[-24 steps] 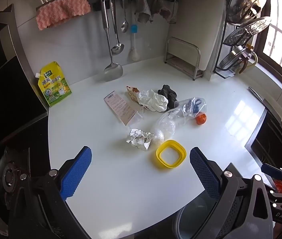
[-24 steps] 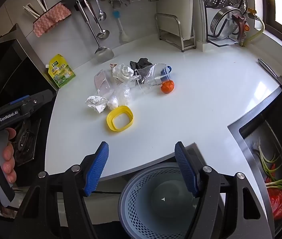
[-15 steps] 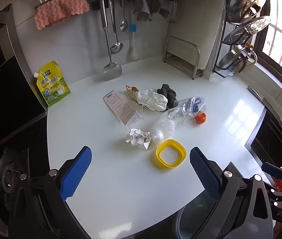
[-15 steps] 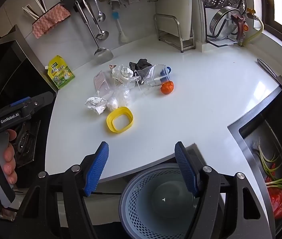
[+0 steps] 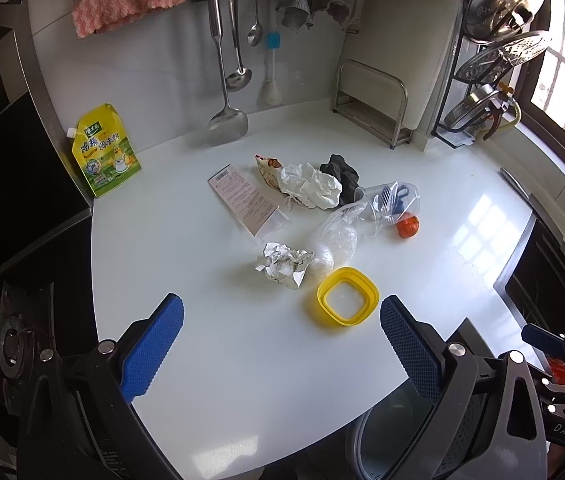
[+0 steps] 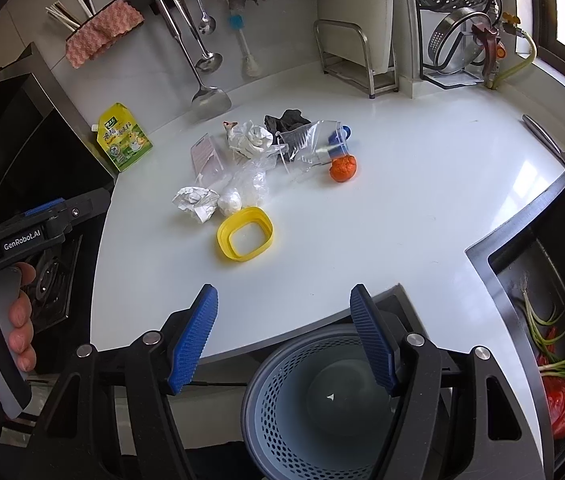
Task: Collect trash
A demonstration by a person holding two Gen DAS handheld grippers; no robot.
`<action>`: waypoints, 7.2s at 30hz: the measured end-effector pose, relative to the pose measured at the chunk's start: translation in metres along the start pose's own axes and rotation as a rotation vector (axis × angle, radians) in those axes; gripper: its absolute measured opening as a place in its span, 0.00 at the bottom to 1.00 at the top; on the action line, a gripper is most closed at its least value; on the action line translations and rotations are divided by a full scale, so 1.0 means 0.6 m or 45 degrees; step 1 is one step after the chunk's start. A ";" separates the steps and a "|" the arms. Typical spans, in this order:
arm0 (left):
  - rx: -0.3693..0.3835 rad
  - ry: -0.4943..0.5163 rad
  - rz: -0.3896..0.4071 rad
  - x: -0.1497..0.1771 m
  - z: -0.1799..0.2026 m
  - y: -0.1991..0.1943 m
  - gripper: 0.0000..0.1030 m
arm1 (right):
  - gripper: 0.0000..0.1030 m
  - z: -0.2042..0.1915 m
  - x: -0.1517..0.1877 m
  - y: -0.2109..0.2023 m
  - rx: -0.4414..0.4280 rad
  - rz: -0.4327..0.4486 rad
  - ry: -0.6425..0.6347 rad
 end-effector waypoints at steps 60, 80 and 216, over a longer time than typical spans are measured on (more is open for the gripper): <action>0.013 0.012 -0.021 -0.027 0.008 0.014 0.94 | 0.64 0.034 -0.005 0.003 0.009 0.003 0.056; 0.005 0.021 -0.026 -0.033 0.007 0.019 0.94 | 0.64 0.039 -0.010 0.013 -0.007 0.002 0.081; 0.617 0.627 -0.393 0.239 0.339 0.083 0.30 | 0.15 0.138 0.262 0.005 -0.116 -0.162 0.304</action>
Point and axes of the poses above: each gripper's, at about its wrist camera, not at the fingertips, and y roughly the way its jaws point, z to its right, x to its underside, the point moved 9 cm from there along y, roughly the way its jaws point, and after that the axes turned 9 degrees about -z, right-handed, at the moved point
